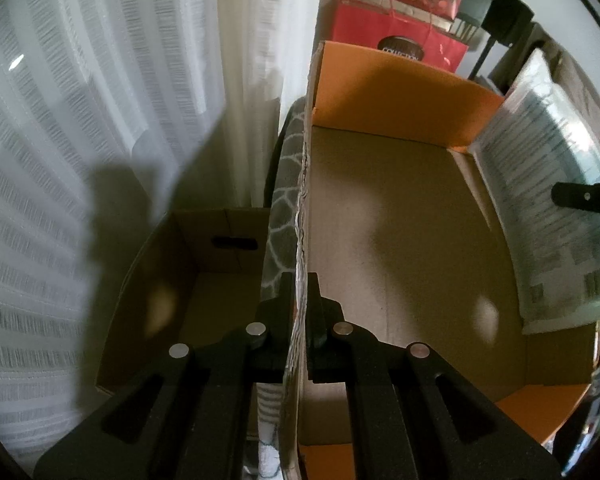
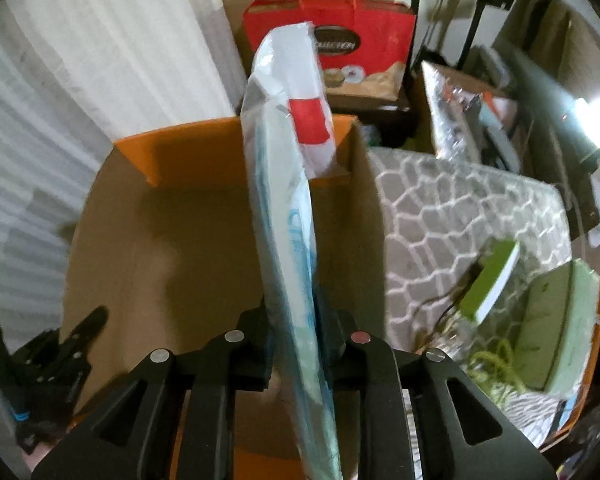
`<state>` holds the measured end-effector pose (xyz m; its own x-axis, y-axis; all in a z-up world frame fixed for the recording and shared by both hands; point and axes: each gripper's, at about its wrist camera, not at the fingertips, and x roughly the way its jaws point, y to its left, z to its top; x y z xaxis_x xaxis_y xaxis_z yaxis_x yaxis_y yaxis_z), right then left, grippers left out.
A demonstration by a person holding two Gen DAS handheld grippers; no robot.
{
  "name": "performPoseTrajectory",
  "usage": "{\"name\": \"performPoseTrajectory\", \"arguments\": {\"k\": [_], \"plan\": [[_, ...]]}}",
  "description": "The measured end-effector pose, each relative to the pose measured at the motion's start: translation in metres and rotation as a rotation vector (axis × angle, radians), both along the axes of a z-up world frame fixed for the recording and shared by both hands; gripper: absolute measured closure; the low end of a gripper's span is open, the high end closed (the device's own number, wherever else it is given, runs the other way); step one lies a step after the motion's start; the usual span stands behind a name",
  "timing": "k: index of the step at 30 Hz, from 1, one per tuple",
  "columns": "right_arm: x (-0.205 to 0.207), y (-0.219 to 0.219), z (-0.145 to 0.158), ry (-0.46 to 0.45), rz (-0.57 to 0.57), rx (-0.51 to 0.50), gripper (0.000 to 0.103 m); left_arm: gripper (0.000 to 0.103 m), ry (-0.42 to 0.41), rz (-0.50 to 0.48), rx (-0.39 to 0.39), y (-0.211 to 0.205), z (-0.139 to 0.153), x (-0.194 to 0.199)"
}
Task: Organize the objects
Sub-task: 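Lift the blue mask bag with the right tool and lower it into the box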
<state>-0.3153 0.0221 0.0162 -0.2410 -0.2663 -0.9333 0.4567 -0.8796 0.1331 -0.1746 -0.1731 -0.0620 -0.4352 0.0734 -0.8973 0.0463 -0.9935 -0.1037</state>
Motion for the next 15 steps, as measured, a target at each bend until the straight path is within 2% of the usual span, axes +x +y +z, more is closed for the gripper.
{"name": "performPoseTrajectory", "arguments": {"k": [2, 4, 9, 15], "plan": [[0.003, -0.001, 0.005, 0.009, 0.002, -0.012, 0.059, 0.099, 0.000, 0.000, 0.000, -0.001, 0.000, 0.000], [0.006, -0.002, 0.012, 0.014, 0.011, -0.029, 0.054, 0.099, 0.000, 0.001, 0.000, -0.001, 0.000, -0.001], [0.017, -0.001, 0.023, -0.062, 0.069, -0.153, 0.054, 0.099, -0.001, 0.003, 0.005, -0.002, -0.001, -0.002], [0.024, 0.009, 0.037, -0.042, 0.093, -0.196, 0.054, 0.099, -0.004, 0.003, 0.001, -0.001, -0.001, -0.003]]}}
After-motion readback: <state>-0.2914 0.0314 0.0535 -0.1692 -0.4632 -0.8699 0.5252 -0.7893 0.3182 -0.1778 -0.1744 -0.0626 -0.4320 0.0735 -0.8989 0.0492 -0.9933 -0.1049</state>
